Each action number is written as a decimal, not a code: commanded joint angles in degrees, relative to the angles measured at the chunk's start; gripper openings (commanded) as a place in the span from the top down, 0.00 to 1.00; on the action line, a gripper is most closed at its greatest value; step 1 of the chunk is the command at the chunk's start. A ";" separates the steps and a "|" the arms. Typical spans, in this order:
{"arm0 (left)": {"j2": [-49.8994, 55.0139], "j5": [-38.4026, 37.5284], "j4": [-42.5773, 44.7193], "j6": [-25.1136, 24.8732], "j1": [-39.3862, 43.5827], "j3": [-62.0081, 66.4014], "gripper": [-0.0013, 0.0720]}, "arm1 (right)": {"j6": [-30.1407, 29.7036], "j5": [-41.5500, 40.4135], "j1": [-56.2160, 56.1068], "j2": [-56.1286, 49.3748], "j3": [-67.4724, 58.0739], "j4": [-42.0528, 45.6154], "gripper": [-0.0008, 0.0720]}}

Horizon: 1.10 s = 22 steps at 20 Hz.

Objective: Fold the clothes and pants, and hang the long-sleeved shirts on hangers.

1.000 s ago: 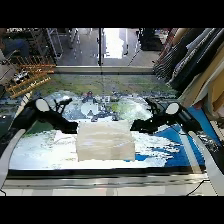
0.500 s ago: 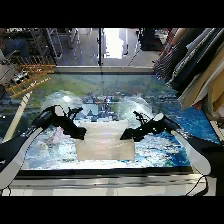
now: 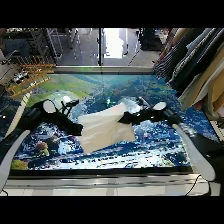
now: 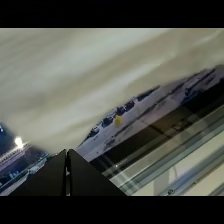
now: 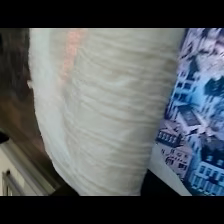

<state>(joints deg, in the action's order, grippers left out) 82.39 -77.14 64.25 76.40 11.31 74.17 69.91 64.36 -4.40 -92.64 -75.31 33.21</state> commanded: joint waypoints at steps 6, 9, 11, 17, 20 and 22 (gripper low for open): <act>-17.59 -4.57 3.91 -0.96 -5.25 0.04 0.97 | 17.05 1.81 40.39 31.71 5.70 19.71 0.96; -18.67 -4.61 4.33 -0.98 -5.46 0.02 0.97 | 13.55 3.17 62.36 37.94 14.10 22.05 0.96; -18.62 -4.59 4.33 -0.98 -5.46 0.02 0.97 | 7.98 5.44 75.69 37.97 20.11 24.06 0.96; -18.62 -4.59 4.33 -0.96 -5.46 0.04 0.97 | 1.09 8.07 96.94 28.55 27.91 42.51 0.96; -18.62 -4.55 4.31 -0.92 -5.46 0.04 0.97 | 0.44 6.60 100.89 28.33 27.23 45.97 0.96; -18.62 -4.55 4.31 -0.92 -5.46 0.04 0.97 | -2.12 6.62 101.20 28.33 27.21 49.18 0.95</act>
<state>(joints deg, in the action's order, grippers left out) 63.81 -81.73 68.55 75.46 5.89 74.17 70.61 71.20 93.65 -63.68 -48.40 76.40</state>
